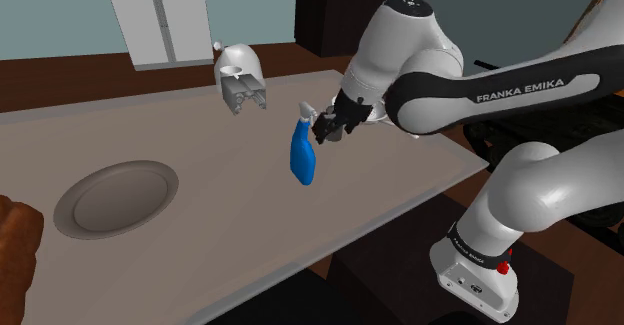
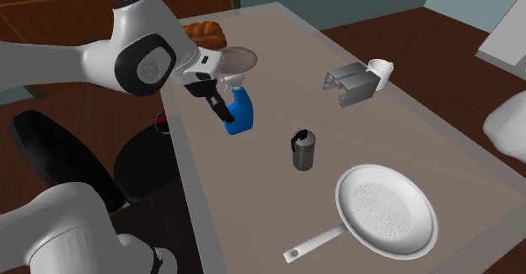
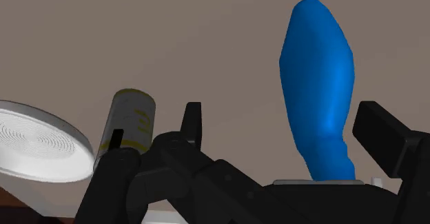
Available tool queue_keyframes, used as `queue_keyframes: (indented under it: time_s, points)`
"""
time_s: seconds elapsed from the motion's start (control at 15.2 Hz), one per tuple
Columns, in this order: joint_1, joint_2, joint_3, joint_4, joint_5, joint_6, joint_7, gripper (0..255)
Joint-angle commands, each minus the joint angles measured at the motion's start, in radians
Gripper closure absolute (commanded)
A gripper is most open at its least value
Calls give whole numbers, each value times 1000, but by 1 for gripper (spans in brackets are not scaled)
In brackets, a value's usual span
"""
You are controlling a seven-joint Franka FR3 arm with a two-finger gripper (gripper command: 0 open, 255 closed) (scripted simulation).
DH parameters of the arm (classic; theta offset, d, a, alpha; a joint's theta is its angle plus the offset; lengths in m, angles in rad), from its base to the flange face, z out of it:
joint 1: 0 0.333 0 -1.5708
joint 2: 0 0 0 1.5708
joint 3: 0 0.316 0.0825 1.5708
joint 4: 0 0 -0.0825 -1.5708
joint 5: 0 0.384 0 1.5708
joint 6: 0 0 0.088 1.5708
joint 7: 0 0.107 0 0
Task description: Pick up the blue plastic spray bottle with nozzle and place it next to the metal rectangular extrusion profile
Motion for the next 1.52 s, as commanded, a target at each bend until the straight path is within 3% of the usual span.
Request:
queue_keyframes:
  time_s: [0.0, 0.13, 0.66, 1.19, 1.25, 1.45]
  points:
    - [-27, 53, 82, 6, -15, 91, 94, 0]
    - [-78, 110, 171, 24, -50, 170, 189, 0]
    - [-186, 225, 258, 17, -128, 305, 256, 0]
    - [-186, 225, 258, 17, -128, 305, 256, 0]
    - [-186, 225, 258, 17, -128, 305, 256, 255]
    - [-186, 225, 258, 17, -128, 305, 256, 255]
